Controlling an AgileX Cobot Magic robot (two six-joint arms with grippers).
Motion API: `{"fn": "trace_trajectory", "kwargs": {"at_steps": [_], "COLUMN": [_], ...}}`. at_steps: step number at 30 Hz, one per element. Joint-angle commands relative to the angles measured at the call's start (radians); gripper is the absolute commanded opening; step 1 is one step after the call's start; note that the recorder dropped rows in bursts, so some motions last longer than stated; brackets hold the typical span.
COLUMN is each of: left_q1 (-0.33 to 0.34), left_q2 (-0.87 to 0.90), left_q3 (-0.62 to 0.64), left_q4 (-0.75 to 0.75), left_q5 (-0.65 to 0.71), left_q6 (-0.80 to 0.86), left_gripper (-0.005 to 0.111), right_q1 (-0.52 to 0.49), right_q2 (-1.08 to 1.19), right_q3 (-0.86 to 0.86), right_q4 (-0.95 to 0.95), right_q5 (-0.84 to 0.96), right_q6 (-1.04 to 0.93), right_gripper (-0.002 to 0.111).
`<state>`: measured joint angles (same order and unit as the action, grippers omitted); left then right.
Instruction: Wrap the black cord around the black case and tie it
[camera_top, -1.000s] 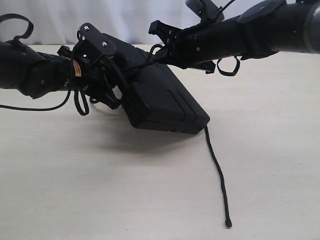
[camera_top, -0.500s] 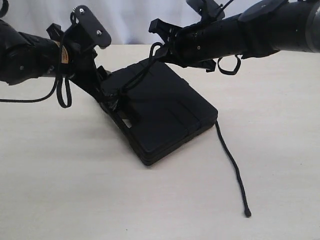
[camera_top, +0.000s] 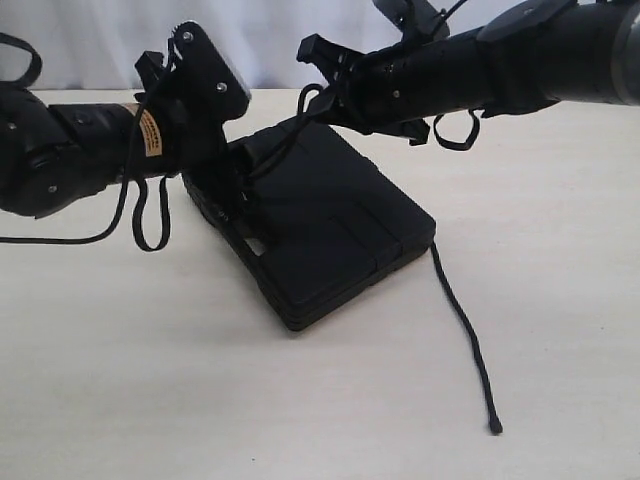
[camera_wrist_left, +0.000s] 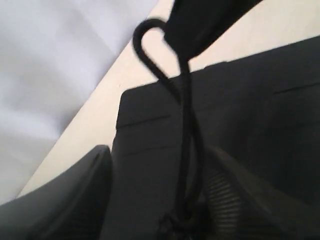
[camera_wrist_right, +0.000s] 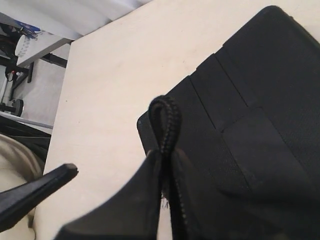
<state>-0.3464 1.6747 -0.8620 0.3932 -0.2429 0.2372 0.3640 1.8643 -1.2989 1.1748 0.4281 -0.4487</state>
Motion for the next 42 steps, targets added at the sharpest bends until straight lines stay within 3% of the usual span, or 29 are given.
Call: {"fn": "trace_trajectory", "kwargs": {"at_steps": [1, 5, 10, 15, 24, 26, 27, 28, 32, 36, 38, 42], "left_q1": [-0.004, -0.004, 0.002, 0.002, 0.002, 0.002, 0.002, 0.002, 0.002, 0.002, 0.002, 0.002], "left_q2": [0.033, 0.089, 0.196, 0.215, 0.23, 0.237, 0.241, 0.241, 0.241, 0.241, 0.241, 0.241], "left_q3": [0.016, 0.016, 0.004, 0.0, 0.0, 0.0, 0.0, 0.0, 0.0, 0.0, 0.0, 0.0], "left_q4": [0.007, 0.007, -0.009, -0.24, -0.115, -0.117, -0.117, -0.117, -0.124, -0.122, -0.113, -0.09], "left_q5": [-0.149, -0.244, -0.36, -0.405, -0.368, -0.358, -0.353, -0.353, -0.357, -0.329, -0.329, -0.309], "left_q6": [-0.007, -0.011, 0.024, 0.176, 0.151, 0.143, 0.14, 0.139, 0.098, 0.073, 0.073, 0.073], "left_gripper": [0.046, 0.038, 0.037, 0.037, 0.037, 0.022, 0.006, 0.0, 0.0, 0.0, 0.0, 0.0], "right_q1": [-0.001, -0.001, -0.001, -0.001, -0.001, -0.001, -0.001, -0.001, -0.001, -0.001, -0.003, -0.003], "right_q2": [-0.009, -0.009, -0.009, -0.009, -0.009, -0.009, -0.009, -0.009, -0.01, -0.051, -0.107, -0.189], "right_q3": [-0.004, -0.004, -0.004, -0.004, -0.004, -0.004, -0.004, -0.004, -0.004, -0.004, -0.004, -0.004], "right_q4": [0.003, 0.003, 0.003, 0.003, 0.003, 0.003, 0.003, 0.003, -0.023, -0.153, -0.279, -0.592], "right_q5": [0.021, 0.022, 0.022, 0.024, 0.026, 0.03, 0.035, 0.039, 0.065, 0.081, 0.078, 0.08], "right_q6": [-0.01, -0.01, -0.01, -0.013, -0.013, -0.013, -0.013, -0.013, -0.013, -0.013, -0.013, -0.086], "right_gripper": [0.004, 0.004, 0.004, 0.004, 0.004, 0.005, 0.005, 0.005, 0.005, 0.025, 0.042, 0.049]}}
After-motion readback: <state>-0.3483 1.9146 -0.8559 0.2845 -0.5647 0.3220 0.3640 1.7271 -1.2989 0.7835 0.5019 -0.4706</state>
